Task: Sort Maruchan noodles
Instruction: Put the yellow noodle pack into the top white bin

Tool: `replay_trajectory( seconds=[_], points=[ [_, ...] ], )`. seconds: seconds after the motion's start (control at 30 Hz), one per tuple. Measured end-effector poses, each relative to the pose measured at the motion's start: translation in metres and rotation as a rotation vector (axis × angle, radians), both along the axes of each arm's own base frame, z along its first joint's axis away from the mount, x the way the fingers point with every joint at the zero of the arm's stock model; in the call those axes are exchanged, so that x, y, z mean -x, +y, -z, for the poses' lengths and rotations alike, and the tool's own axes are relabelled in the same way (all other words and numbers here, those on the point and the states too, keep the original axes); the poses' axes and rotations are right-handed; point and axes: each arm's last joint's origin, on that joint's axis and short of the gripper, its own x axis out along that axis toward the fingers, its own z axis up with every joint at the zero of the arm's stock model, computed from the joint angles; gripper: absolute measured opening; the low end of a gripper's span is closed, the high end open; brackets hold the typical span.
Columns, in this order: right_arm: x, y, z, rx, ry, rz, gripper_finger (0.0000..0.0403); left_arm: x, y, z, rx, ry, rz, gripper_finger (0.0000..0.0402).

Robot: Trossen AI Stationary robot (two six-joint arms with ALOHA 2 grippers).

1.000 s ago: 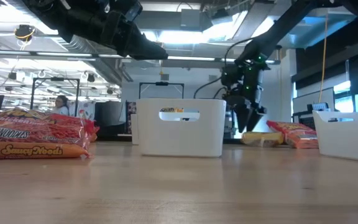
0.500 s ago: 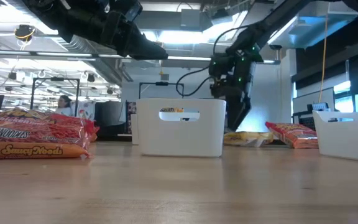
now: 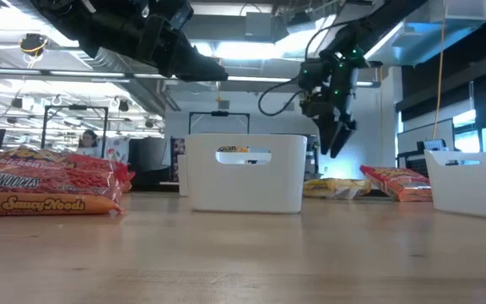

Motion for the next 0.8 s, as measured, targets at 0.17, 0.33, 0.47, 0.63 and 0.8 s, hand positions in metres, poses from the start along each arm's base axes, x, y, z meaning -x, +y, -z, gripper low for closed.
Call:
replay_trajectory(
  seconds=[0.17,0.33,0.47,0.63,0.8],
  points=[
    [0.012,-0.024,0.009,-0.036,-0.039,0.088,0.0248,0.000,0.000,0.000,0.005,0.000,-0.002,0.0200],
    [0.032,-0.048,0.027,-0.121,-0.035,0.181,0.0248,0.000,0.000,0.000,0.006,-0.001,-0.002,0.0200],
    [0.036,-0.058,0.044,-0.207,-0.062,0.196,0.0248,0.000,0.000,0.000,0.005,-0.001,-0.002,0.0200],
    [0.031,-0.061,0.063,-0.254,-0.051,0.188,0.0248,0.000,0.000,0.000,0.005,-0.001,-0.002,0.0200],
    [0.028,-0.060,0.072,-0.348,-0.097,0.167,0.0248,0.000,0.000,0.000,0.005,0.000,-0.002,0.0200]
  ],
)
